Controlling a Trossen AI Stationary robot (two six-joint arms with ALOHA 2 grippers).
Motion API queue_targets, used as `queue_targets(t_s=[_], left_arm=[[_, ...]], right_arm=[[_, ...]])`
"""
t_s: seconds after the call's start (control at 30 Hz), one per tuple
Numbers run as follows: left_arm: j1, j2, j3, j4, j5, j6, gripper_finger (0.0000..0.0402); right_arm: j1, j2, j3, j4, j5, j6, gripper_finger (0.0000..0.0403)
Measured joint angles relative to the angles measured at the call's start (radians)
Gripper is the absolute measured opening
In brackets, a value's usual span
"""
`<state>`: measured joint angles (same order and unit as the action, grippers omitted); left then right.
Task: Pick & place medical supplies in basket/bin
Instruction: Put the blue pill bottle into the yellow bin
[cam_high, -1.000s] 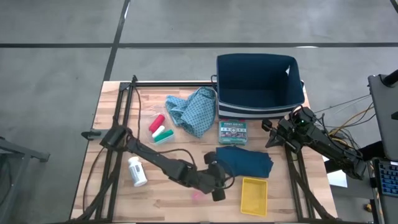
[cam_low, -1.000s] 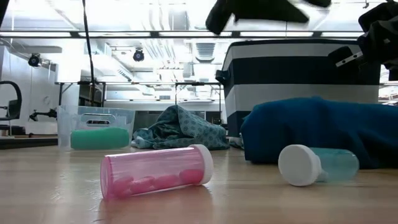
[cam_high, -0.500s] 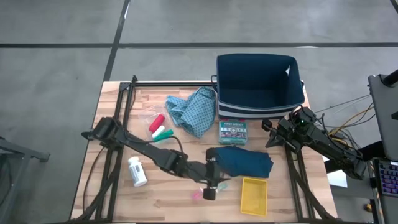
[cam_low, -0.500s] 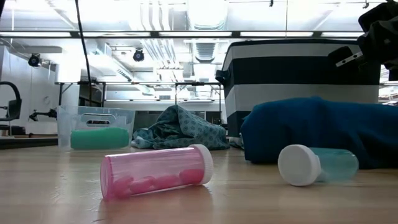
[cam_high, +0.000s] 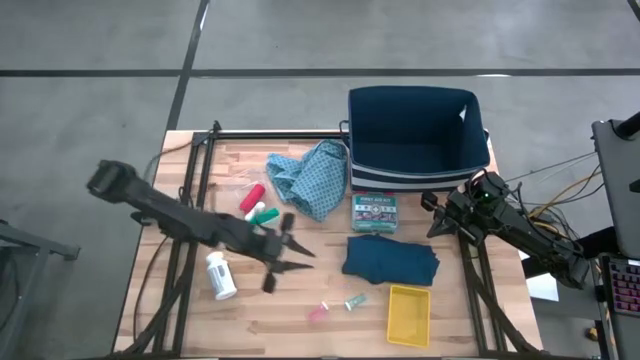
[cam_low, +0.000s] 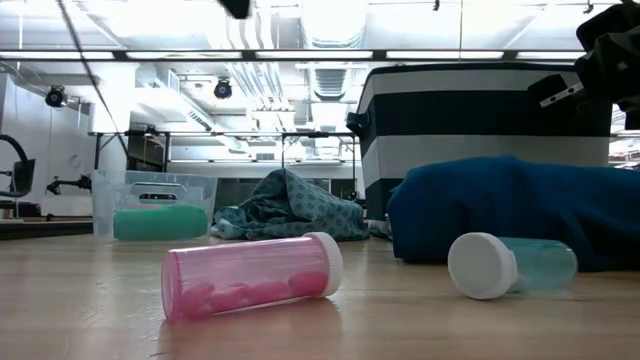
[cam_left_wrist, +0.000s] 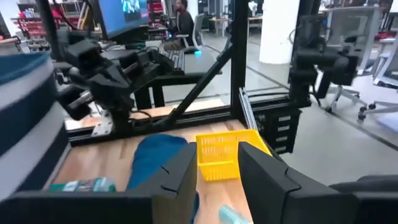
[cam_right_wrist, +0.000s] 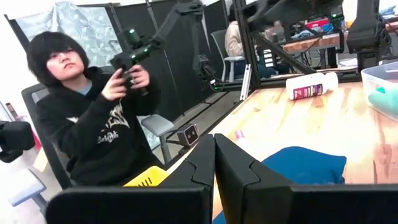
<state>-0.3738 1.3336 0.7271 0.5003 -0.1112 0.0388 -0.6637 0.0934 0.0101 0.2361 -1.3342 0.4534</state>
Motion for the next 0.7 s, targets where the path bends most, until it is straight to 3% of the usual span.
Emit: queue_targets(t_s=[0.23, 0.47, 0.7], left_arm=[[0.001, -0.263, -0.116, -0.208, -0.001, -0.046, 0.0120], [0.001, -0.319, -0.192, -0.191, -0.004, -0.018, 0.0120], [0.001, -0.317, -0.192, -0.187, -0.004, -0.018, 0.0120]], right_arm=[[0.000, 0.000, 0.000, 0.001, 0.000, 0.000, 0.0008], [0.000, 0.000, 0.000, 0.002, 0.000, 0.000, 0.0008], [0.000, 0.000, 0.000, 0.001, 0.000, 0.000, 0.0008]])
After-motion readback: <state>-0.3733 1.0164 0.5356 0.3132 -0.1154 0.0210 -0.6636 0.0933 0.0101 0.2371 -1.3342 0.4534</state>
